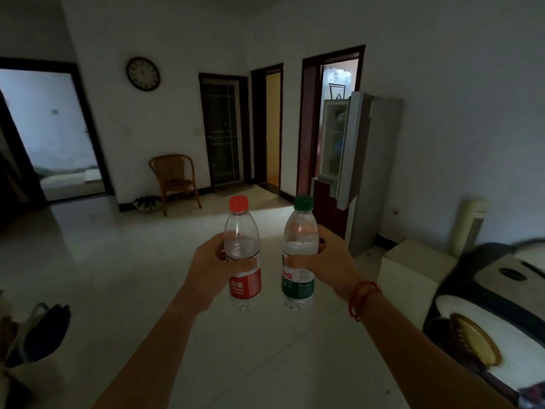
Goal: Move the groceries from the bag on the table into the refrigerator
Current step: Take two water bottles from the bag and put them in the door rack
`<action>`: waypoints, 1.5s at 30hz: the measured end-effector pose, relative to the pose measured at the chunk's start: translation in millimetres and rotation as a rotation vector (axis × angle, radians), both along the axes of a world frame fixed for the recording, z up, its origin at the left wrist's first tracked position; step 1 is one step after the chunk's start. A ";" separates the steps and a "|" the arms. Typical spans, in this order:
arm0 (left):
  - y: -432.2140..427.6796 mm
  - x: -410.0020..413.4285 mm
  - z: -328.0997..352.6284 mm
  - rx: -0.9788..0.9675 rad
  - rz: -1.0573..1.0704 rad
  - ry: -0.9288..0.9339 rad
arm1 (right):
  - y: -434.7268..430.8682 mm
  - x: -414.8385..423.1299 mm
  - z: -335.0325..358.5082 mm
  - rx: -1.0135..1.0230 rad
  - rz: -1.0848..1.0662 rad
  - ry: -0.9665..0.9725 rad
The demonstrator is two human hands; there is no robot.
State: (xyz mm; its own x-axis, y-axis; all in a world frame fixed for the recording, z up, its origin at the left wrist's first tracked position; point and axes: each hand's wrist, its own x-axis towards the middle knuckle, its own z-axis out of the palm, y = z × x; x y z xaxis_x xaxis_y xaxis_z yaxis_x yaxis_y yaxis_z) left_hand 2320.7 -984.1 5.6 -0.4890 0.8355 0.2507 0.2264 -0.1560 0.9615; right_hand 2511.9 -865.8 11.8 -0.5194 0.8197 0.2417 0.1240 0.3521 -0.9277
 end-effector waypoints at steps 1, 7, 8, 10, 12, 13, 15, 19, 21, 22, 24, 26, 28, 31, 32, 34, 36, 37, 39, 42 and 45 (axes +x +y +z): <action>18.3 -7.5 2.3 0.000 0.004 0.002 | 19.5 -7.0 1.0 -0.005 0.002 -0.002; 113.3 -50.6 10.8 -0.002 0.006 -0.001 | 118.8 -52.4 7.6 -0.020 0.039 -0.044; 128.4 -58.3 11.6 -0.007 0.001 0.000 | 134.4 -60.6 6.8 -0.021 0.038 -0.046; 159.0 -76.5 10.2 -0.018 -0.002 0.012 | 166.0 -78.0 4.6 -0.018 0.033 -0.048; 187.6 -96.7 6.2 -0.036 0.001 0.029 | 195.6 -98.4 1.6 -0.013 0.024 -0.059; 201.9 -108.1 3.5 -0.041 -0.001 0.035 | 210.4 -109.9 -0.2 -0.012 0.013 -0.063; 230.8 -131.4 -0.4 -0.046 -0.003 0.048 | 242.1 -135.2 -4.9 -0.010 -0.021 -0.061; 295.1 -192.1 -6.4 -0.034 -0.006 0.072 | 307.7 -194.0 -9.5 -0.001 -0.078 -0.040; 329.9 -226.4 -5.5 -0.029 -0.007 0.082 | 339.7 -225.5 -7.5 -0.009 -0.094 -0.039; 347.8 -242.4 -3.6 -0.028 -0.010 0.082 | 355.9 -240.3 -5.8 -0.012 -0.102 -0.042; 381.9 -271.2 1.8 -0.025 -0.016 0.099 | 385.7 -268.0 -1.2 -0.006 -0.111 -0.043; 415.3 -295.8 7.1 -0.020 -0.026 0.109 | 415.8 -291.3 1.6 0.005 -0.125 -0.034; 446.7 -317.7 10.1 -0.021 -0.031 0.110 | 445.2 -311.5 3.2 0.005 -0.147 -0.032; 492.8 -347.6 8.2 -0.031 -0.047 0.129 | 488.3 -337.9 3.2 -0.010 -0.174 -0.020; 508.0 -357.1 7.1 -0.035 -0.050 0.130 | 503.3 -346.2 2.1 -0.008 -0.180 -0.019; 540.4 -375.9 3.2 -0.042 -0.067 0.134 | 533.8 -361.4 -1.0 0.005 -0.193 -0.018; 575.1 -394.0 -2.6 -0.050 -0.080 0.149 | 566.5 -376.1 -5.0 0.011 -0.206 -0.021; 593.4 -402.8 -5.4 -0.051 -0.086 0.153 | 583.2 -383.8 -6.5 0.009 -0.211 -0.024; 632.0 -419.4 -8.3 -0.052 -0.097 0.161 | 619.7 -399.4 -9.7 0.000 -0.218 -0.025; 693.6 -442.5 -4.4 -0.049 -0.105 0.175 | 679.0 -424.1 -14.0 -0.011 -0.225 -0.012; 756.1 -472.5 0.8 -0.053 -0.098 0.173 | 743.1 -453.8 -13.3 -0.029 -0.238 -0.011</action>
State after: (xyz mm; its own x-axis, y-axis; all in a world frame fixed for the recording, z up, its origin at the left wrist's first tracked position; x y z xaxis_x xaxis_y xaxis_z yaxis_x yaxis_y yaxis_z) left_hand 1848.2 -228.0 6.4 -0.3583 0.8911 0.2786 0.3749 -0.1359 0.9171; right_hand 2058.1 -122.7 -1.5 -0.3133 0.9256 0.2122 0.2100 0.2855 -0.9351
